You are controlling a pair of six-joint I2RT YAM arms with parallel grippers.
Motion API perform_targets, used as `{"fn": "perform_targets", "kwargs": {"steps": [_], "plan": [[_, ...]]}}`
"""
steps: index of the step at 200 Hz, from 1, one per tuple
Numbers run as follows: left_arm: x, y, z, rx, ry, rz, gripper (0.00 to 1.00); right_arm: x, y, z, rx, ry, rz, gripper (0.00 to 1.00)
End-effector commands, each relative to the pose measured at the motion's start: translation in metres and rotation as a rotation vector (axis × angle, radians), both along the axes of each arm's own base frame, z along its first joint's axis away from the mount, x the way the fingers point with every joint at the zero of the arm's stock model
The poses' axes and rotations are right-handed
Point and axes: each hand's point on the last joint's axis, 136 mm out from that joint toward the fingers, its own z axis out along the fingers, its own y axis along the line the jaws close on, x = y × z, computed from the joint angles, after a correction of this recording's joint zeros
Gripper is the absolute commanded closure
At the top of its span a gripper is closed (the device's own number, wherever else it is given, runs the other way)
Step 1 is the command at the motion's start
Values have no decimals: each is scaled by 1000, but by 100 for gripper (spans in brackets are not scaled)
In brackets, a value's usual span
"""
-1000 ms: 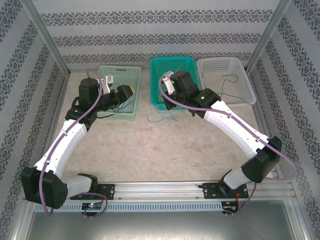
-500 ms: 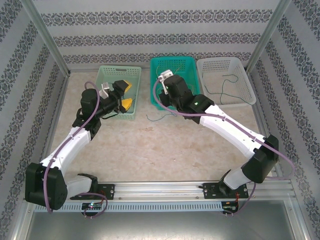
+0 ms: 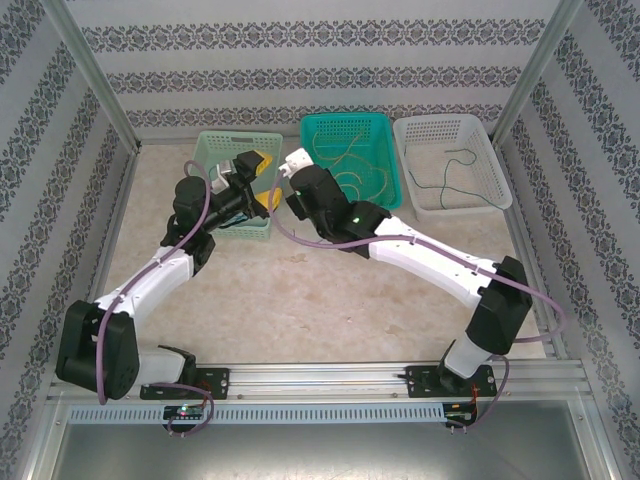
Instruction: Untangle the cables
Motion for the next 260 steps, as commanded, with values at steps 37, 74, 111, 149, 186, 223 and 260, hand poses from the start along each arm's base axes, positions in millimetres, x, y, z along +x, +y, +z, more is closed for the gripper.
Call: {"fn": "perform_targets", "kwargs": {"steps": [37,74,111,149,186,223,260], "plan": [[-13,-1,26,-90,-50,-10,8,15,0,27,-40,-132,-102,100],[-4,-1,13,-83,-24,2,17,1,19,37,30,-153,-51,100],[11,-7,15,-109,-43,-8,20,-14,34,40,83,-131,2,100],[22,-5,2,-55,-41,9,39,-25,33,29,106,-92,46,100],[22,17,-8,170,-36,22,66,-33,14,13,32,-43,56,100],[18,31,29,403,-184,14,90,-45,18,-13,36,84,151,100],[11,21,51,517,-291,-86,100,-48,41,-23,73,184,221,100]]}}
